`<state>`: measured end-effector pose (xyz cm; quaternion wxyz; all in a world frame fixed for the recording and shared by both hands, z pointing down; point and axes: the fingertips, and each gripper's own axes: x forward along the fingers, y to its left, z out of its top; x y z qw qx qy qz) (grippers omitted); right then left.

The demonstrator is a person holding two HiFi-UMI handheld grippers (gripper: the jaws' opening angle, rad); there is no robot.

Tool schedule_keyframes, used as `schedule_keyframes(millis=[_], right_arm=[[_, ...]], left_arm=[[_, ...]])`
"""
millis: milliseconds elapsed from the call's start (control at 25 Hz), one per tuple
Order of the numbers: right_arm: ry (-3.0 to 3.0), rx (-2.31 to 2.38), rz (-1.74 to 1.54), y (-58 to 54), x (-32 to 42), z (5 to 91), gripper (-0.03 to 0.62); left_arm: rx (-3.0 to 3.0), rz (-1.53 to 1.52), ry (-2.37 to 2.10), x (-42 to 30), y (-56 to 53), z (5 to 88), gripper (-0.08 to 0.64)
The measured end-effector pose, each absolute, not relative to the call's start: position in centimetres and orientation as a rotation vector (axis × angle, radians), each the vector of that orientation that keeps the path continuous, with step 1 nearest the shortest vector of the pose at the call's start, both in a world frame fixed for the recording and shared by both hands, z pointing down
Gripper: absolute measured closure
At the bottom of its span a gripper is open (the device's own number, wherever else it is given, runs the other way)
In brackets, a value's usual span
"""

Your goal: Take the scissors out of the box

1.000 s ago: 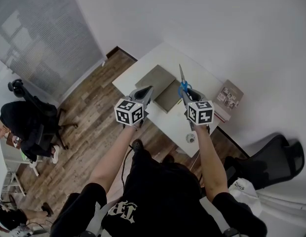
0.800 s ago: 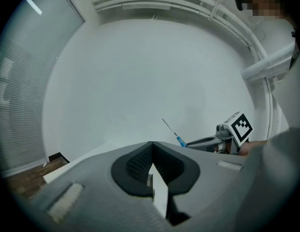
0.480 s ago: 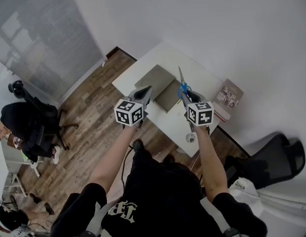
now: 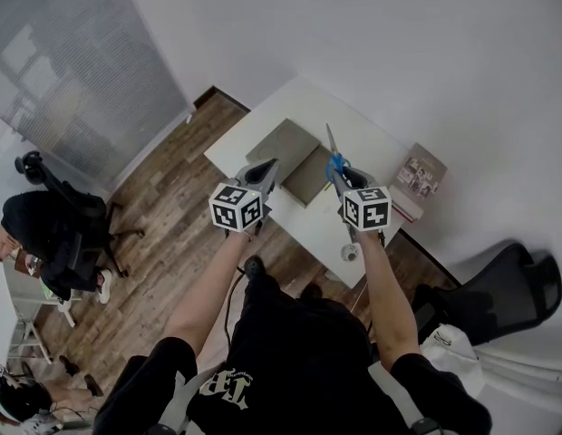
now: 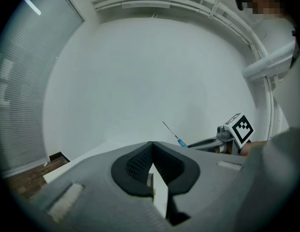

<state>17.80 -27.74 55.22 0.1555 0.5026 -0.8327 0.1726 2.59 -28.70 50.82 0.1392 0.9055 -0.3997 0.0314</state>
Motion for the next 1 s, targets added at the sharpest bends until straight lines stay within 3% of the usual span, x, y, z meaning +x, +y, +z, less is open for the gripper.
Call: schedule_keyframes(millis=[1000], right_arm=[[-2.378,1.428,0.516,-27.9,18.9,56.3,0.506]], left_arm=[[2.593,0.111,-1.158,3.1,-29.4,52.0,0.555]])
